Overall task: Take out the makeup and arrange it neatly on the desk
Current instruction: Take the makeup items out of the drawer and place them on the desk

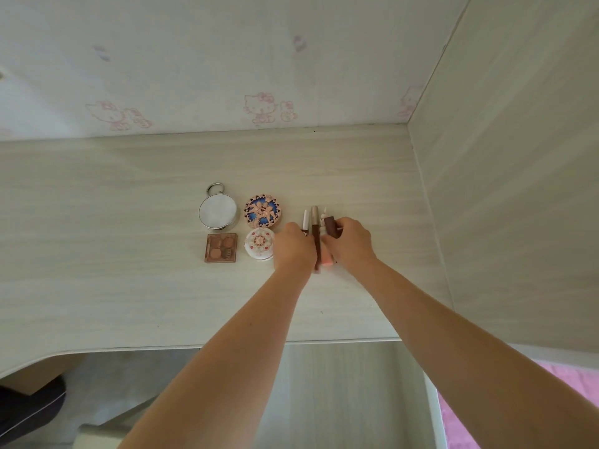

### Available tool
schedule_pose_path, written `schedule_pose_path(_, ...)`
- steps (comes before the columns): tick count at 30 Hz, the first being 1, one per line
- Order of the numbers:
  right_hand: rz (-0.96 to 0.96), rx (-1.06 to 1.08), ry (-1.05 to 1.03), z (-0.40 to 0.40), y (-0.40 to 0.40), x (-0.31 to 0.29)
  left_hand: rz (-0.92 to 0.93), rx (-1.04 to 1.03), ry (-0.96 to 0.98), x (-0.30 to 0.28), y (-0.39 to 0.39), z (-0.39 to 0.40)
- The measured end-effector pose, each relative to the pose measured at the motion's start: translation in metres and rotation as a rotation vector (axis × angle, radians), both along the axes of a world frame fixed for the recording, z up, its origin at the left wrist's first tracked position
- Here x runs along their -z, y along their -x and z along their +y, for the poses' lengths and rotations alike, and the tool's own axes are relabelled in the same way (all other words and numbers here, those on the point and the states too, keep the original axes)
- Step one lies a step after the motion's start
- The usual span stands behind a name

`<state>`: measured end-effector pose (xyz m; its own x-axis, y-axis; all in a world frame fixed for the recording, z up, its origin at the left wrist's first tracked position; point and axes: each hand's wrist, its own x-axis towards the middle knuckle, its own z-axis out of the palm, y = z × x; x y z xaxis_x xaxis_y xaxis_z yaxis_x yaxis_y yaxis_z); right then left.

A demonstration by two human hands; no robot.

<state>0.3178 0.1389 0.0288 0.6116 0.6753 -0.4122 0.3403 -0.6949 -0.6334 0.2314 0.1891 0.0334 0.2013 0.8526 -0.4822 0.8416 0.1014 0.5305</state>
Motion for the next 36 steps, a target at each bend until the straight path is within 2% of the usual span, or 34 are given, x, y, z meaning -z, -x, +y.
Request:
schedule_pose_path(10,0.02,0.07,-0.023,-0.004,-0.008,-0.002,-0.019,-0.026,0.003,-0.007,0.001,-0.003)
schedule_pose_path(20,-0.04,0.05,0.065,-0.001,-0.017,-0.005,-0.035,-0.059,-0.002,-0.007,-0.003,-0.003)
schedule_pose_path(36,-0.122,-0.032,0.107,-0.005,-0.015,-0.011,0.062,0.114,-0.07,-0.006,-0.003,-0.008)
